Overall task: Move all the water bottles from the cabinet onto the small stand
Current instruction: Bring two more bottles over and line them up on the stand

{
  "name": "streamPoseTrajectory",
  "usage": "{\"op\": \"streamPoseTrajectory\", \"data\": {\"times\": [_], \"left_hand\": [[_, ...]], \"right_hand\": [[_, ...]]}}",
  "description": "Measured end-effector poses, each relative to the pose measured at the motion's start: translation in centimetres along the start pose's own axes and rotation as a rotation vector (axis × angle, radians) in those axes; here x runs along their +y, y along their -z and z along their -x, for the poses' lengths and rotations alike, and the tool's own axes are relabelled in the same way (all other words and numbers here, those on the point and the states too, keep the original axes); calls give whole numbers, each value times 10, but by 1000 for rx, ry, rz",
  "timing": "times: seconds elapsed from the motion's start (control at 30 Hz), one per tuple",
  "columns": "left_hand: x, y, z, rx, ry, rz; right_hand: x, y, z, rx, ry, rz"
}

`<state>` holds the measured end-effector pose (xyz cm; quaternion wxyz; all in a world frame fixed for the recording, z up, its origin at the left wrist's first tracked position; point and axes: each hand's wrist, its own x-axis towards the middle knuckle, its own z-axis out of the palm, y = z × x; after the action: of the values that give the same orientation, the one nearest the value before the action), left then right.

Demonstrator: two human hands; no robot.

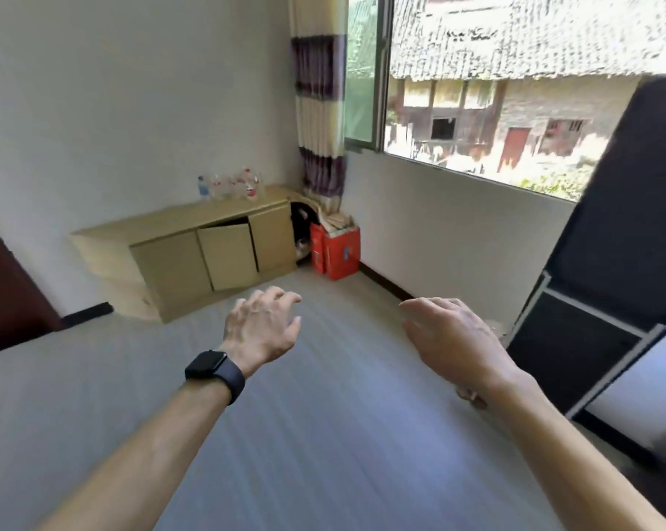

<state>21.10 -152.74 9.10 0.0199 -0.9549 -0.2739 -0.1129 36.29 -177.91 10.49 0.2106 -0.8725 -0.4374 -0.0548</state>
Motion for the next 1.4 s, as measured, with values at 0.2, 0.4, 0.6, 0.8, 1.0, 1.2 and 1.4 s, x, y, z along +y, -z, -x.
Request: {"op": "streamPoseTrajectory", "data": {"times": [0.2,0.4,0.6,0.8,1.0,1.2,1.4], "left_hand": [[-61,-12,-79,39,62,-41],[-99,-36,-169,61,103,-74],[-157,-43,-259,97,221,-86],[-219,-70,-333,114,304,-52],[-302,-121,-429,71,336,-17],[-385,-154,-524,61,344,78],[-449,-208,-616,-43,322,81]], "right_hand": [[-25,-32,-118,-35,95,-6],[-11,-74,-249,-61,194,7],[-11,-111,-376,-55,284,-42],[-30,-168,-484,-50,360,-51],[-50,-237,-598,-84,362,-19],[-65,-275,-711,-100,269,-21],[-72,-325,-810,-112,219,-34]]}}
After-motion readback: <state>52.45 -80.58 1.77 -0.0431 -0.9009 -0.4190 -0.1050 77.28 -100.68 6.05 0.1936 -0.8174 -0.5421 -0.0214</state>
